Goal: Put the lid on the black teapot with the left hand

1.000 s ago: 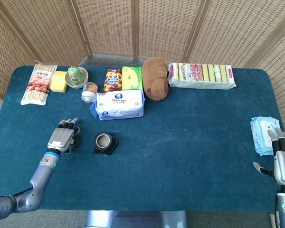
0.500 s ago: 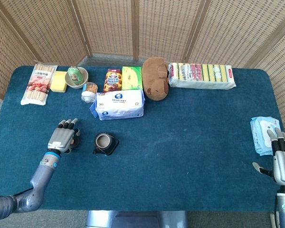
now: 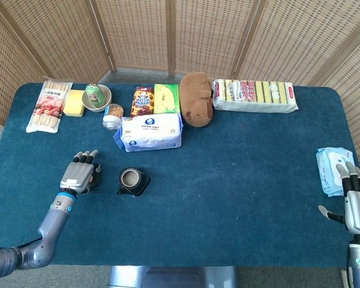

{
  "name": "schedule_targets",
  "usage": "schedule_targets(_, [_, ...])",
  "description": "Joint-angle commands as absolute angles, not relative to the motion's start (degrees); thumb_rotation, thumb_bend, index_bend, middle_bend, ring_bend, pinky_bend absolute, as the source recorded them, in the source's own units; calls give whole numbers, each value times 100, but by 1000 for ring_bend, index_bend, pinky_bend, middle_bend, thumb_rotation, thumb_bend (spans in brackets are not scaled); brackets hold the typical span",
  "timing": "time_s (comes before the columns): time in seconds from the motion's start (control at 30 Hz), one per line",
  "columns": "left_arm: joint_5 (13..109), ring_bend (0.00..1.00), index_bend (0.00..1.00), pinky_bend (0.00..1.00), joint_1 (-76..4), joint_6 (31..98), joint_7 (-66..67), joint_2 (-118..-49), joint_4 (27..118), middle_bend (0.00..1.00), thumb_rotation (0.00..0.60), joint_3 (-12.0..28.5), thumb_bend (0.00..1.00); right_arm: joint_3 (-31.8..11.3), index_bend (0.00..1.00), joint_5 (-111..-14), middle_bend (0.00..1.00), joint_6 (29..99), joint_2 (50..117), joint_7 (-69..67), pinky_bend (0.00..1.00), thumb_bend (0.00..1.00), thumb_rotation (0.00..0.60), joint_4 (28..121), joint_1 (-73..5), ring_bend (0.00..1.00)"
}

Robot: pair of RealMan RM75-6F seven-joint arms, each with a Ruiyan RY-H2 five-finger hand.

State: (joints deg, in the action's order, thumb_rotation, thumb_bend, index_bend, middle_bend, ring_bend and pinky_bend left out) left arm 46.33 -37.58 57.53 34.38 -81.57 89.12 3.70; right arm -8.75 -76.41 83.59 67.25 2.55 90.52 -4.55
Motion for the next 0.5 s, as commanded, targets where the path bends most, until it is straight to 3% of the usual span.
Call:
schedule_targets(0.03, [4678, 0, 382, 50, -3749, 5764, 3400, -8121, 8930, 0, 600, 365, 248, -872, 4, -7646, 0, 8357, 6726, 250, 0, 0, 600, 9051, -457, 0])
schedule_targets(0.5, [4796, 0, 385, 50, -3754, 5820, 3381, -7926, 9129, 0, 600, 343, 248, -849, 4, -7674, 0, 8351, 6727, 261, 0, 0, 600, 9062, -459, 0])
